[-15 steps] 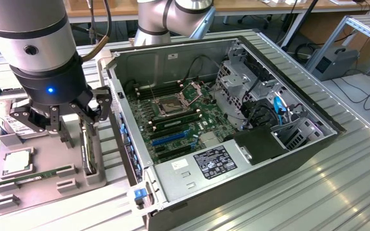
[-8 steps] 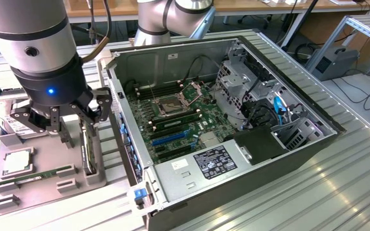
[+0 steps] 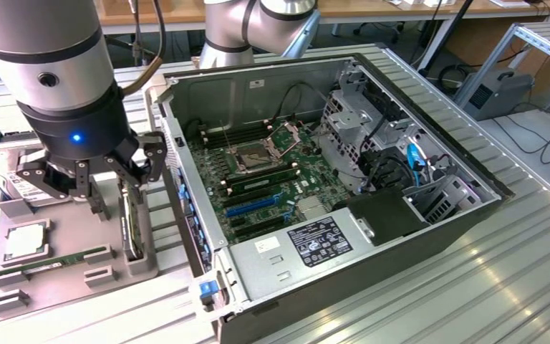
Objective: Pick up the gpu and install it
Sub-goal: 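Pick up the gpu and move the gpu toward the slot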
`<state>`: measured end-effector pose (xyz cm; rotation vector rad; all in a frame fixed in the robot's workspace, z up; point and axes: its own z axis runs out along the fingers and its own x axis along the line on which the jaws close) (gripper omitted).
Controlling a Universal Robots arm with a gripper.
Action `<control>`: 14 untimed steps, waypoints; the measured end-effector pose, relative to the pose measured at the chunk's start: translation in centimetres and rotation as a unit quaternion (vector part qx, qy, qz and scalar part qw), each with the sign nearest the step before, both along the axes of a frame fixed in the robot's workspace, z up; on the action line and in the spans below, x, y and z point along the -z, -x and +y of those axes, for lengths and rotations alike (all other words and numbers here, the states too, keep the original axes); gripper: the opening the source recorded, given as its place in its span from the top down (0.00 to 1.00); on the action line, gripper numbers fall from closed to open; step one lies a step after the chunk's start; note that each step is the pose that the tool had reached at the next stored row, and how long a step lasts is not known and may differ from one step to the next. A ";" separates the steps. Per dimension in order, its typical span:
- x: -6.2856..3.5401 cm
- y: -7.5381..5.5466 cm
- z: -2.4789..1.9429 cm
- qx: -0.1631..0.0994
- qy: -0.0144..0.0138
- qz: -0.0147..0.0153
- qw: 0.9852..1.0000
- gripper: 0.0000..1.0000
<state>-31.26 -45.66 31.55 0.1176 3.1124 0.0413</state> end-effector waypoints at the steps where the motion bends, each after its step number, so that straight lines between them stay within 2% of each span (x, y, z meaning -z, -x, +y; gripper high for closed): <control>1: 0.03 0.0 0.00 0.000 0.000 0.000 1.000 0.46; 14: 0.30 0.0 0.00 0.000 0.000 0.000 1.000 0.46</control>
